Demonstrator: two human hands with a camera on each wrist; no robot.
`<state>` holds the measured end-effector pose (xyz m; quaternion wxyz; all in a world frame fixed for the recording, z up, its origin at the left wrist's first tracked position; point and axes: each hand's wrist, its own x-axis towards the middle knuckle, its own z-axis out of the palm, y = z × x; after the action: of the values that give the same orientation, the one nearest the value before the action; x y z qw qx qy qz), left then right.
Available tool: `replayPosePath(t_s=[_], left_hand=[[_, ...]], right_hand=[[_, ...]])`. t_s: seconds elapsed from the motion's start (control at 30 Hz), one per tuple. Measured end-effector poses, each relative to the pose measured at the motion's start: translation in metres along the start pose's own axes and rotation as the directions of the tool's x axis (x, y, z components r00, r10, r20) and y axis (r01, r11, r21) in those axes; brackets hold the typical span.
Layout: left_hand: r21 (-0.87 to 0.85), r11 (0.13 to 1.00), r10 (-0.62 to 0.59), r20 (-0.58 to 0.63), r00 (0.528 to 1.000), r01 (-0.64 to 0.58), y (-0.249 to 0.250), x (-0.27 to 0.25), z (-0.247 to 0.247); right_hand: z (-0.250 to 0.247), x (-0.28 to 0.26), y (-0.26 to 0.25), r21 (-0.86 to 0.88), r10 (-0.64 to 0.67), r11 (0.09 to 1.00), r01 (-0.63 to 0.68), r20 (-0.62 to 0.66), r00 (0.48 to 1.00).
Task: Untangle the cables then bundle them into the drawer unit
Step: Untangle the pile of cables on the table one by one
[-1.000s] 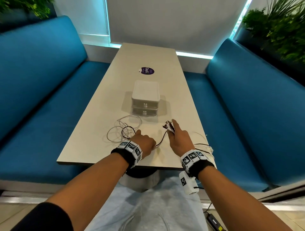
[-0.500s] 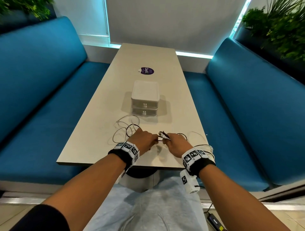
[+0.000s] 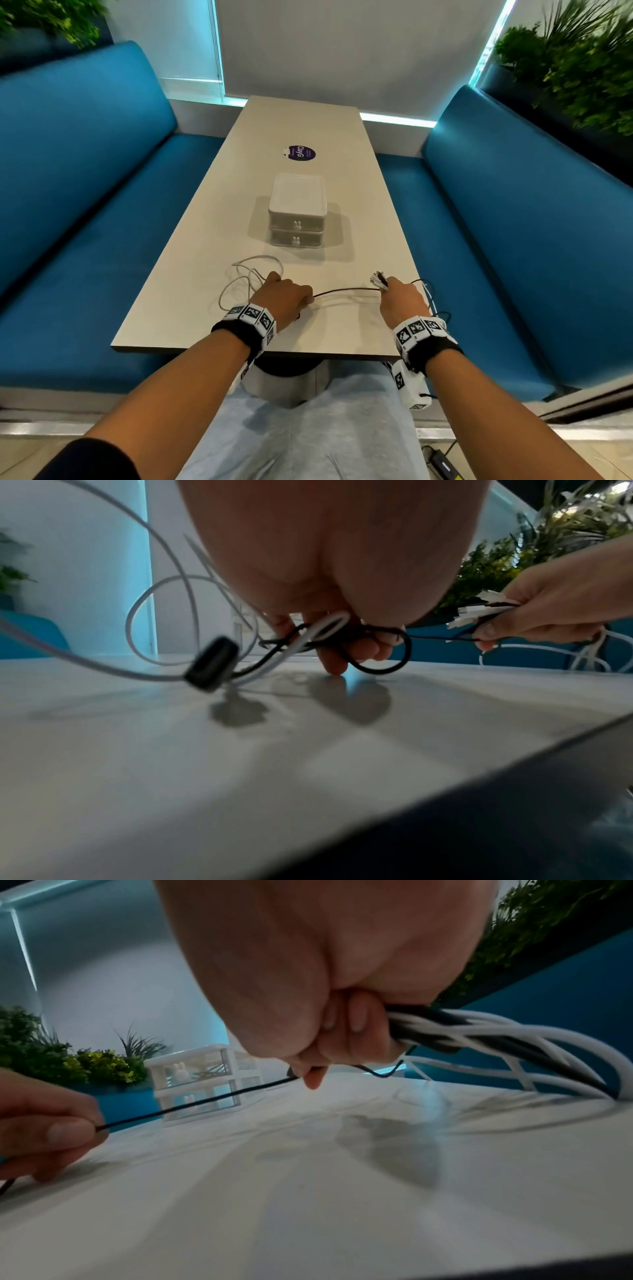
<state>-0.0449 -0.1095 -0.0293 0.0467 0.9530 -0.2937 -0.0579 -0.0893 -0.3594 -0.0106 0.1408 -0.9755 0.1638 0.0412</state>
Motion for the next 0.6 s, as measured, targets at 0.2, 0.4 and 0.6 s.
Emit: replayPosePath(t_s=[0.2,0.4,0.6], left_hand=[[0.009,0.999,-0.033,0.028,0.999,0.033,0.011,-0.004,-0.010],[0.058,0.997,0.051,-0.015,0.999,-0.050,0.023,0.004,-0.009],[0.032,0.998,0.058,-0.059,0.997,-0.056,0.018,0.006,-0.008]], right_hand=[[-0.006,-0.003,-0.035,0.127,-0.213,0.968,0.216,-0.033,0.976],[0.007,-0.017,-0.064,0.175,-0.410,0.907,0.382,0.161,0.898],[0.004,-0.019,-0.058,0.191,-0.388,0.916,0.353,0.198,0.900]])
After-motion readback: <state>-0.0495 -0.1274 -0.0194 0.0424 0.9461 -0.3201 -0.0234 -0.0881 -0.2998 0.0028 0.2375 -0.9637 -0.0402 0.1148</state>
